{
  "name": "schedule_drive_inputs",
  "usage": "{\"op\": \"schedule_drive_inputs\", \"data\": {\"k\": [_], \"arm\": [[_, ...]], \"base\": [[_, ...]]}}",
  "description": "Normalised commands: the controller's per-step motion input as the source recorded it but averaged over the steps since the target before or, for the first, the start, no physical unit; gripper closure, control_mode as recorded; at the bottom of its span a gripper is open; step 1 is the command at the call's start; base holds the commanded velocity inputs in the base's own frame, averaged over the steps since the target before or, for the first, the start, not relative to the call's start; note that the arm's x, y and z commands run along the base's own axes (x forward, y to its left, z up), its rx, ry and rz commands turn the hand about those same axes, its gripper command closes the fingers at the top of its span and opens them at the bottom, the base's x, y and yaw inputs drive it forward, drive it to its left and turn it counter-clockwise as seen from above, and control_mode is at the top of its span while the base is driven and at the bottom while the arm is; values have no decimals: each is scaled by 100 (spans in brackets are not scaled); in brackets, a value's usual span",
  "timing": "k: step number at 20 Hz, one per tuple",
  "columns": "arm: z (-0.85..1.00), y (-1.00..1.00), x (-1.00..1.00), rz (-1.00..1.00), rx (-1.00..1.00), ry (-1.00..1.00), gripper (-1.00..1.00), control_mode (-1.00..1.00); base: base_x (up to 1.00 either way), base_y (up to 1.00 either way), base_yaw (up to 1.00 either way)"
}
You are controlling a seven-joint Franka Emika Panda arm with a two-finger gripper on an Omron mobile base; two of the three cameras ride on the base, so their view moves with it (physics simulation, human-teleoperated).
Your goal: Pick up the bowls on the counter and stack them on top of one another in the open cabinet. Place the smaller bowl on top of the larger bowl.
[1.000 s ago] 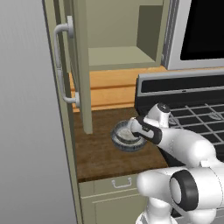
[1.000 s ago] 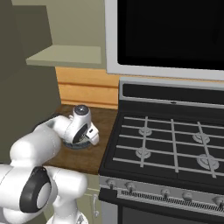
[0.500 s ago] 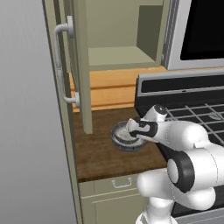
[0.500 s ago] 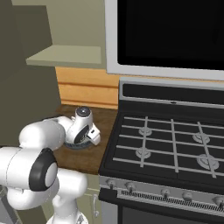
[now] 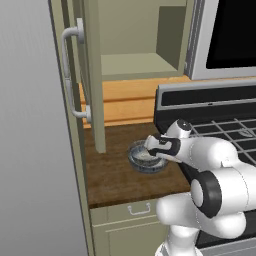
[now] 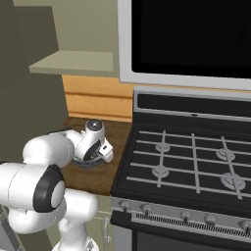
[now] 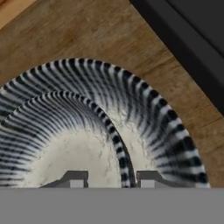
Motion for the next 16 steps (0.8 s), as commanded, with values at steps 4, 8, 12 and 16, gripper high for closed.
{"op": "schedule_drive_inputs", "data": {"k": [4, 8, 12, 16], "arm": [[21, -11, -2, 0, 0, -4, -100, -100], [62, -47, -25, -3, 4, -3, -100, -100], [24, -34, -16, -6, 6, 1, -100, -100], [-22, -11, 1, -5, 13, 6, -100, -100]], "base": [[0, 0, 0], [0, 0, 0], [0, 0, 0], [0, 0, 0]]}}
